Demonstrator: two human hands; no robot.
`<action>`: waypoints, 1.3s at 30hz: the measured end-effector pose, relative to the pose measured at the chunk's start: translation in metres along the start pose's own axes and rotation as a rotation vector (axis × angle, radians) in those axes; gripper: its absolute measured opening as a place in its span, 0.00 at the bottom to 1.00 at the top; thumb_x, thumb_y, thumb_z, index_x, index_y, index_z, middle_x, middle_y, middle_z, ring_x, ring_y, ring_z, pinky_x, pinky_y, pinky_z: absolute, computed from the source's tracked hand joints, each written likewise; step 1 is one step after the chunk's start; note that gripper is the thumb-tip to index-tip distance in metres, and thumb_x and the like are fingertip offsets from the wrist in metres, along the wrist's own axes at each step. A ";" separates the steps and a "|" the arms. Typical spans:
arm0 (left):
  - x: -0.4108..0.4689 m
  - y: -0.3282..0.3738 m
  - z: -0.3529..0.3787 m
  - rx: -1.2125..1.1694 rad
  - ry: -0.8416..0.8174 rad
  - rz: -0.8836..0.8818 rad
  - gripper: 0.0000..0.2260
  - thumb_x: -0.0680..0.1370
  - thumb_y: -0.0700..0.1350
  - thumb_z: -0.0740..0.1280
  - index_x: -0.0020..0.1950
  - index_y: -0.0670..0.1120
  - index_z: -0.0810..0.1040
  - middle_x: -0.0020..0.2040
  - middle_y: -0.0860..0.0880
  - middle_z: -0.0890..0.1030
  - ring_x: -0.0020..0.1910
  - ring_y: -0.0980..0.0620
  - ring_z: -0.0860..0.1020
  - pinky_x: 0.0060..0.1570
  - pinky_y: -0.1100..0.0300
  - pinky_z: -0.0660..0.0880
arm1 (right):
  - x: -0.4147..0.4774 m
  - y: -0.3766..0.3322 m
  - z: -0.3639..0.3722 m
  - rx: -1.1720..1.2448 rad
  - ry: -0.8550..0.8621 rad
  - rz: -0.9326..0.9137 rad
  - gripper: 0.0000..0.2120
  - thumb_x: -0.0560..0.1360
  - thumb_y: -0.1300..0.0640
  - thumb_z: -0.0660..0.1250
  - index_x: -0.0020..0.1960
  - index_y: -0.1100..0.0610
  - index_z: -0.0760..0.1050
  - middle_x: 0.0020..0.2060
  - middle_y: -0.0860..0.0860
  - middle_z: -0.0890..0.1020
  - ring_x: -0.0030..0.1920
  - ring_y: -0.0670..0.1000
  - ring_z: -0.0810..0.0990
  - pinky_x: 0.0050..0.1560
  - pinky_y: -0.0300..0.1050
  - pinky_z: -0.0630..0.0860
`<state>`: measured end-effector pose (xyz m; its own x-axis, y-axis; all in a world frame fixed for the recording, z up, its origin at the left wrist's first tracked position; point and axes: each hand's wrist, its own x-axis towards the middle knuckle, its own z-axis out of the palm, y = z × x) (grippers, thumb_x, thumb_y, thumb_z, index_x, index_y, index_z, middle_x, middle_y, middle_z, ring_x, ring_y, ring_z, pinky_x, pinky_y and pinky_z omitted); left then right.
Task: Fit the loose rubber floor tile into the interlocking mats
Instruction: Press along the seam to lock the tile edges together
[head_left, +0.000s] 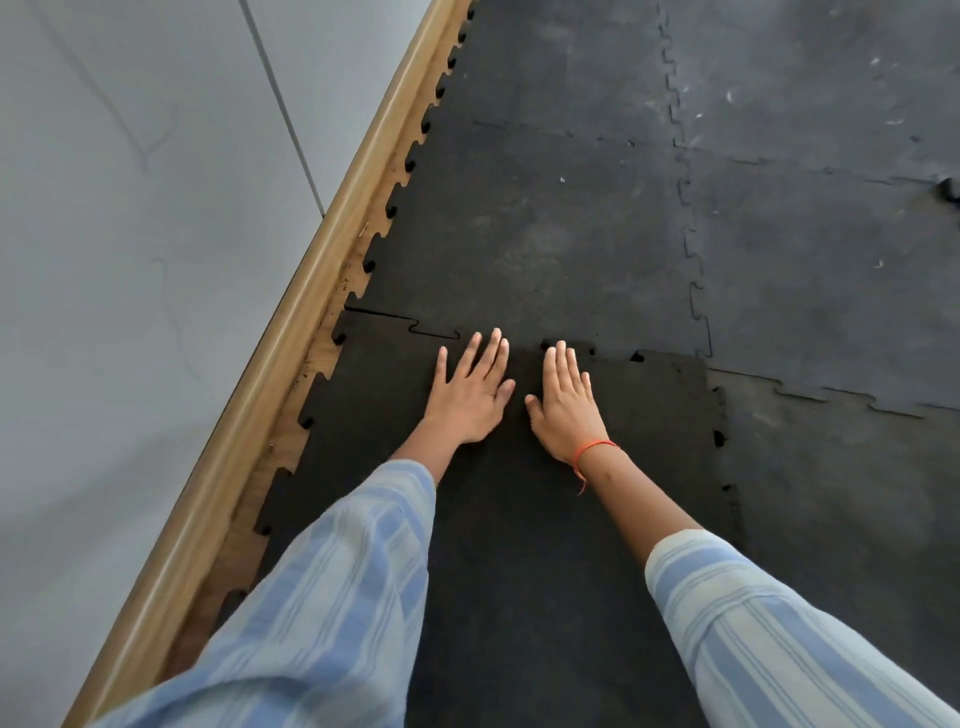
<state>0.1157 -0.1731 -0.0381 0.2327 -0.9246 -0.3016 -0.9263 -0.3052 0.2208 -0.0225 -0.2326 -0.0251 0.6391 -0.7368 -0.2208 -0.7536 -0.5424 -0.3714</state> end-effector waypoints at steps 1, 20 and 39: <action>0.002 0.000 0.002 -0.005 -0.011 -0.020 0.26 0.82 0.56 0.42 0.77 0.51 0.35 0.77 0.55 0.33 0.76 0.53 0.34 0.71 0.42 0.34 | -0.006 0.009 0.001 -0.046 0.049 0.035 0.31 0.81 0.51 0.51 0.76 0.61 0.39 0.77 0.56 0.41 0.76 0.53 0.38 0.75 0.51 0.40; 0.018 0.060 0.017 0.015 0.048 0.071 0.29 0.80 0.62 0.40 0.75 0.53 0.32 0.75 0.55 0.29 0.74 0.53 0.31 0.66 0.32 0.32 | -0.032 0.109 -0.026 -0.160 0.365 0.177 0.30 0.80 0.46 0.49 0.76 0.62 0.49 0.77 0.57 0.51 0.77 0.54 0.46 0.77 0.53 0.44; 0.024 0.054 -0.027 0.016 -0.225 0.122 0.28 0.82 0.57 0.46 0.77 0.51 0.37 0.77 0.56 0.33 0.76 0.54 0.37 0.70 0.34 0.41 | 0.004 0.059 -0.037 -0.254 0.041 -0.158 0.26 0.81 0.55 0.49 0.76 0.59 0.47 0.77 0.54 0.48 0.77 0.50 0.45 0.77 0.50 0.45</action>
<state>0.0788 -0.2179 -0.0084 0.0487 -0.8800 -0.4725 -0.9484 -0.1892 0.2545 -0.0702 -0.2829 -0.0148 0.7488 -0.6479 -0.1400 -0.6629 -0.7316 -0.1595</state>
